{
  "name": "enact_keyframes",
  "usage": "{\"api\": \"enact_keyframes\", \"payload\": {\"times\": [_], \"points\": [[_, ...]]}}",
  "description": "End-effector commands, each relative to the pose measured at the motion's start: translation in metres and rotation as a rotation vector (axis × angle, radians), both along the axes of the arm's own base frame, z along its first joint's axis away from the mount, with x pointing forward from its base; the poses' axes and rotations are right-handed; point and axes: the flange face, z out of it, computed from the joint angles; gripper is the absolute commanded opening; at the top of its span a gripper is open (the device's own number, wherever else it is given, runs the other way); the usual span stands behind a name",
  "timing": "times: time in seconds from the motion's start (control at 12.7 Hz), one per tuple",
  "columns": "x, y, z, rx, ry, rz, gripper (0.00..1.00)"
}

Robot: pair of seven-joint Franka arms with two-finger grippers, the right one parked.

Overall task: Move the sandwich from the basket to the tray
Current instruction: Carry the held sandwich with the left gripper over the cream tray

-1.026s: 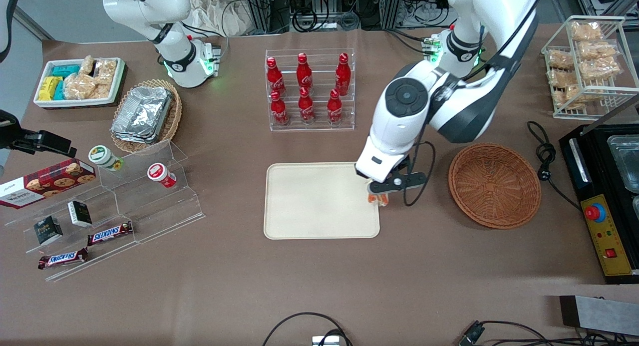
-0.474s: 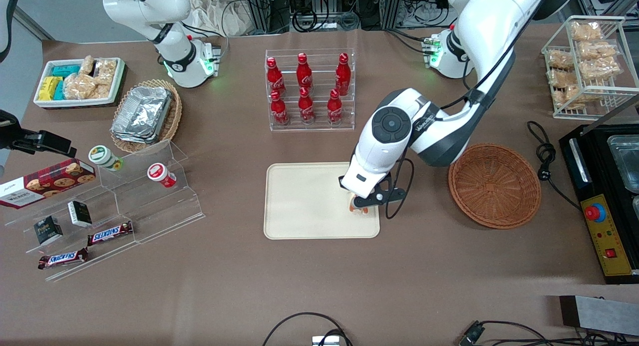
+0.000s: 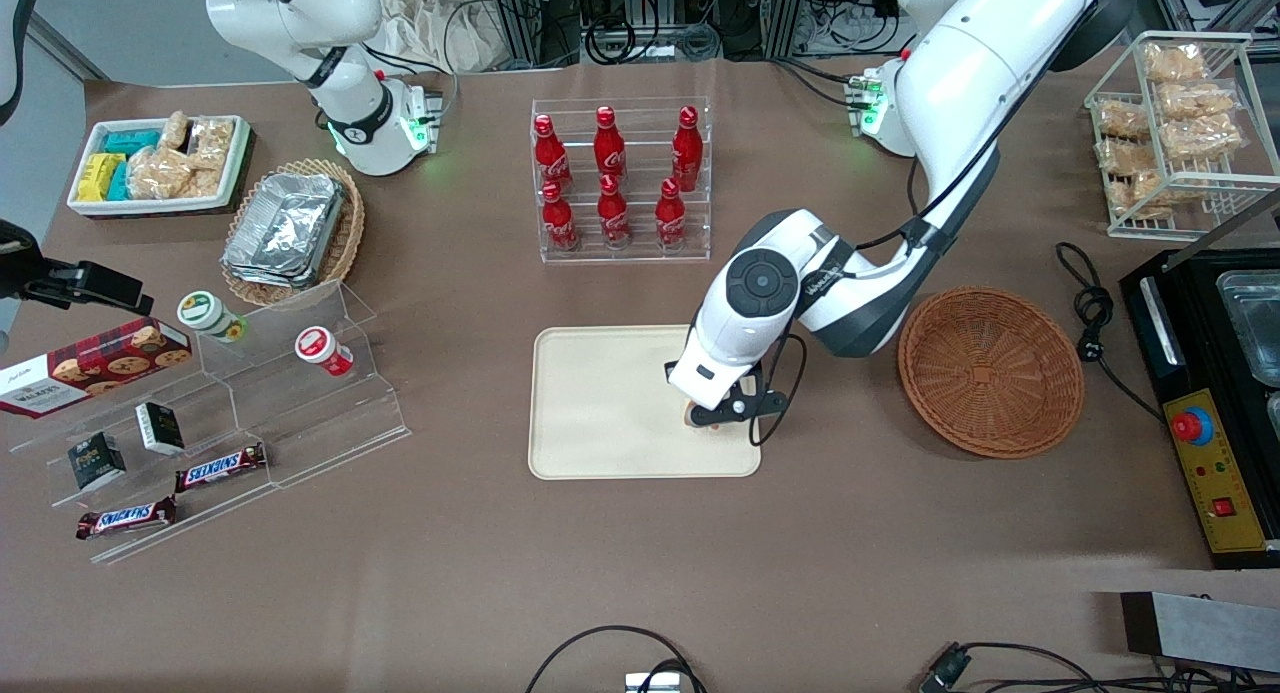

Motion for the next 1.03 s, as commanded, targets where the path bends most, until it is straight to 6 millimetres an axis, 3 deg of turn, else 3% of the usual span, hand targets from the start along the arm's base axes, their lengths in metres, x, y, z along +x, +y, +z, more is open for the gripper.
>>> {"api": "enact_keyframes", "payload": {"times": [0.0, 0.32, 0.55, 0.63, 0.71, 0.79, 0.87, 0.95], "points": [[0.003, -0.007, -0.017, 0.011, -0.014, 0.001, 0.00], [-0.001, -0.011, -0.051, 0.033, 0.006, -0.012, 0.00], [-0.003, -0.012, -0.063, 0.045, 0.015, -0.018, 0.00], [-0.004, -0.012, -0.067, 0.046, 0.021, -0.018, 0.10], [-0.004, -0.011, -0.068, 0.048, 0.021, -0.014, 0.48], [-0.004, -0.011, -0.069, 0.050, 0.021, -0.019, 0.94], [-0.003, -0.010, -0.068, 0.062, 0.004, -0.029, 1.00], [-0.004, -0.011, -0.069, 0.070, -0.003, -0.026, 1.00]]}}
